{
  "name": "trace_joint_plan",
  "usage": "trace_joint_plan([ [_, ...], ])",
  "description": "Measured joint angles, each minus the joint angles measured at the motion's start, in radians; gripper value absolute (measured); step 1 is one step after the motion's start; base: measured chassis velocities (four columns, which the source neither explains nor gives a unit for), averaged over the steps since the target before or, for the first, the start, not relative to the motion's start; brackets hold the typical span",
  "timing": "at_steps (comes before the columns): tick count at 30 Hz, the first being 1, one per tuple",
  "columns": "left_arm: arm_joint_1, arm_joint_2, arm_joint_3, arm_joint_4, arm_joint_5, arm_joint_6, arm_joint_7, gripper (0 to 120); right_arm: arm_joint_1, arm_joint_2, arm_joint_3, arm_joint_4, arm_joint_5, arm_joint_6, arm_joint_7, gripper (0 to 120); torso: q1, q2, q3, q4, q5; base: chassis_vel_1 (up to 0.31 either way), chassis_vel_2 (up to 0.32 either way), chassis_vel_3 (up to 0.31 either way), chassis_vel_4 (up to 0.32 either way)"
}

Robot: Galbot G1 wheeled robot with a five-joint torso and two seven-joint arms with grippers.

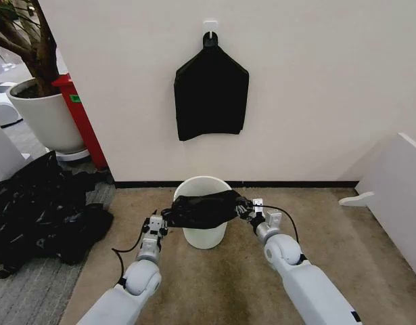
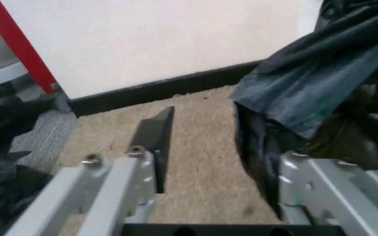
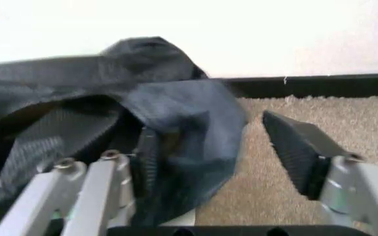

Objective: Place the garbage bag over the trash bin.

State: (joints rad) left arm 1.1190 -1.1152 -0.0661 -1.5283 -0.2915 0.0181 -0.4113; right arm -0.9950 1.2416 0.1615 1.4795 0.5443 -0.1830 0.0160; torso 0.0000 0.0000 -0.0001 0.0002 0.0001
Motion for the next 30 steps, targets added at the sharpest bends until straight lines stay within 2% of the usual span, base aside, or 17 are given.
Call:
trace_joint_plan([
  [2,0.006,0.008,-0.007,0.006,-0.001,-0.027,0.035,57,-0.006,-0.007,0.014,-0.014,-0.002,0.012,-0.043,71,0.0,0.0,0.0,-0.0001,0.0,0.0,0.0,0.0,0.0],
  [3,0.007,0.009,-0.008,0.007,-0.001,-0.031,0.041,59,-0.006,-0.007,0.016,-0.016,-0.002,0.013,-0.047,71,0.0,0.0,0.0,-0.0001,0.0,0.0,0.0,0.0,0.0],
  [4,0.007,0.015,-0.012,0.015,-0.001,-0.052,0.067,66,-0.01,-0.013,0.03,-0.026,-0.003,0.024,-0.074,78,0.0,0.0,0.0,-0.0001,0.0,0.0,0.0,0.0,0.0],
  [5,0.007,0.015,-0.012,0.015,-0.001,-0.052,0.067,66,-0.01,-0.013,0.03,-0.026,-0.003,0.024,-0.074,78,0.0,0.0,0.0,-0.0001,0.0,0.0,0.0,0.0,0.0],
  [10,-0.001,0.037,-0.022,0.059,-0.006,-0.151,0.183,86,-0.029,-0.042,0.076,-0.039,-0.003,0.062,-0.177,98,0.0,0.0,0.0,-0.0003,0.0001,0.0,0.0,0.0,0.0],
  [14,-0.003,0.052,-0.03,0.089,-0.007,-0.212,0.27,98,-0.04,-0.066,0.099,-0.048,-0.001,0.104,-0.269,100,0.0,0.0,0.0,-0.0003,0.0001,0.0,0.0,0.0,0.0],
  [17,-0.01,0.059,-0.037,0.123,0.002,-0.278,0.349,100,-0.042,-0.077,0.118,-0.065,0.009,0.129,-0.342,100,0.0,0.0,0.0,-0.0003,-0.0001,0.0,0.0,0.0,0.0],
  [18,-0.01,0.059,-0.037,0.123,0.002,-0.278,0.349,100,-0.042,-0.077,0.118,-0.065,0.009,0.129,-0.342,100,0.0,0.0,0.0,-0.0003,-0.0001,0.0,0.0,0.0,0.0],
  [23,-0.022,0.086,-0.047,0.184,-0.024,-0.397,0.509,100,-0.046,-0.098,0.158,-0.098,0.017,0.164,-0.487,100,0.0,0.0,0.0,-0.0003,0.0,0.0,0.0,0.0,0.0],
  [30,-0.005,0.098,-0.053,0.181,-0.056,-0.438,0.602,100,-0.067,-0.1,0.18,-0.086,0.031,0.151,-0.544,100,0.0,0.0,0.0,0.0,0.0,0.0,0.0,0.0,0.0],
])
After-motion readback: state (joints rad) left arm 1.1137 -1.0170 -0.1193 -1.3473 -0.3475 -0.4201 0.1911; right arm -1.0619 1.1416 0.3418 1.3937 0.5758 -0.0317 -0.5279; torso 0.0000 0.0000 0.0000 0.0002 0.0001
